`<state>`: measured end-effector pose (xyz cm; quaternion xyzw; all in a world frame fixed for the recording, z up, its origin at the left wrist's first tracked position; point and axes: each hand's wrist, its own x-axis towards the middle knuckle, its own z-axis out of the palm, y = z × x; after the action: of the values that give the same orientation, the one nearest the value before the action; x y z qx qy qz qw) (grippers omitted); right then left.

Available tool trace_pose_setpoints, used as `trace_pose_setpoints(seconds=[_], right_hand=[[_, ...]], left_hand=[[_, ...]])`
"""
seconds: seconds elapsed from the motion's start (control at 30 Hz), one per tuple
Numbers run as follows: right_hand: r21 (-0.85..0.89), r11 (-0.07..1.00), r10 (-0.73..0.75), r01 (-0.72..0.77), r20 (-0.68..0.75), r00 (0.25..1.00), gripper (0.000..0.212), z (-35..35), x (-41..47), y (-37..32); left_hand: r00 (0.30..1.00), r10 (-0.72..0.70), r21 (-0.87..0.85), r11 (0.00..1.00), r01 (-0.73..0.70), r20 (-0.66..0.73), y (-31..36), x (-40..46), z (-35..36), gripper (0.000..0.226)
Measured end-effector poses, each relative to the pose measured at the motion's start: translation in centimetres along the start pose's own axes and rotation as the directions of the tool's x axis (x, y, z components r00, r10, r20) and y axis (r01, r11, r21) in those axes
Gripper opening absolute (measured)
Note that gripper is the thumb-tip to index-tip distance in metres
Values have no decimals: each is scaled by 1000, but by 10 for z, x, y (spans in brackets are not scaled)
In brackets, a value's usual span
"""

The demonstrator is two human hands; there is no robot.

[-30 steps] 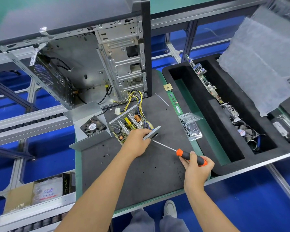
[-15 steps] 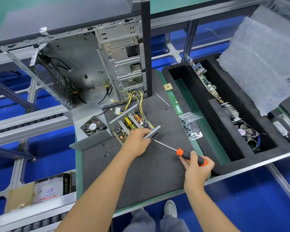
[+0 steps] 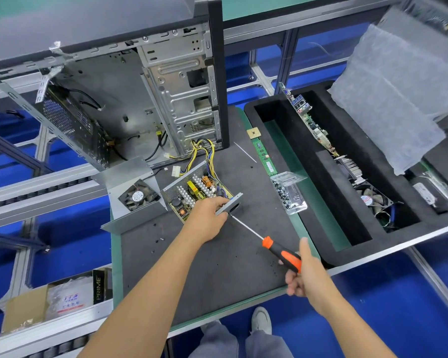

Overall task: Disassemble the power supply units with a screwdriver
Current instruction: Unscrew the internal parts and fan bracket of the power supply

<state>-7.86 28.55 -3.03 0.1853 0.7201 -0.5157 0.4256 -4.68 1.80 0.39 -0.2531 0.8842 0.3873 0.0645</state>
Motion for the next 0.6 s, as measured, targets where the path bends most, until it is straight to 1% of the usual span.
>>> trace_pose_setpoints(seconds=[0.03,0.07,0.1,0.13,0.2,0.23,0.27,0.3,0.37,0.4,0.47,0.5,0.53,0.57,0.6], right_hand=[[19,998,59,-60,84,995,71,-3,-1,1],[44,996,70,-78,150,986,64,-5,-3,3],[92,994,36,-55,198,979,53,-5,-4,6],[165,986,-34,-5,232,972,44,-5,-6,9],[350,932,-185,91,245,952,41,1,-11,12],[411,906,-214,99,244,946,39,5,-14,13],[430,899,-201,82,239,950,37,9,-15,12],[419,907,-153,41,236,960,43,13,-17,10],[353,934,-31,-56,235,972,68,11,-16,10],[329,943,-21,-60,235,972,72,10,-15,11],[329,944,-98,20,221,970,56,10,-17,13],[356,932,-149,71,199,969,53,11,-17,15],[389,916,-177,97,175,968,54,12,-18,15],[426,901,-173,85,173,970,53,13,-18,14],[444,895,-141,40,198,970,51,15,-19,14]], left_hand=[[1000,-4,-1,1000,4,-2,0,0,0,38],[1000,-7,-2,1000,7,-3,-1,0,0,39],[1000,-9,-1,1000,9,-5,-1,0,0,39],[1000,-12,2,1000,12,-6,0,1,1,39],[1000,-19,6,1000,19,-6,0,1,0,39],[1000,-23,3,1000,23,-5,1,2,1,40],[1000,-26,1,1000,26,-5,1,2,1,40],[1000,-28,0,1000,28,-3,1,2,1,41],[999,-33,-4,999,33,1,0,1,1,41],[999,-33,-5,999,33,2,0,1,0,41],[1000,-29,2,1000,29,5,-1,0,0,42],[1000,-26,5,1000,26,5,-1,0,0,42],[1000,-24,7,1000,24,6,-1,0,0,42],[1000,-22,10,1000,22,8,0,0,0,42],[1000,-21,11,1000,21,8,0,0,0,42]])
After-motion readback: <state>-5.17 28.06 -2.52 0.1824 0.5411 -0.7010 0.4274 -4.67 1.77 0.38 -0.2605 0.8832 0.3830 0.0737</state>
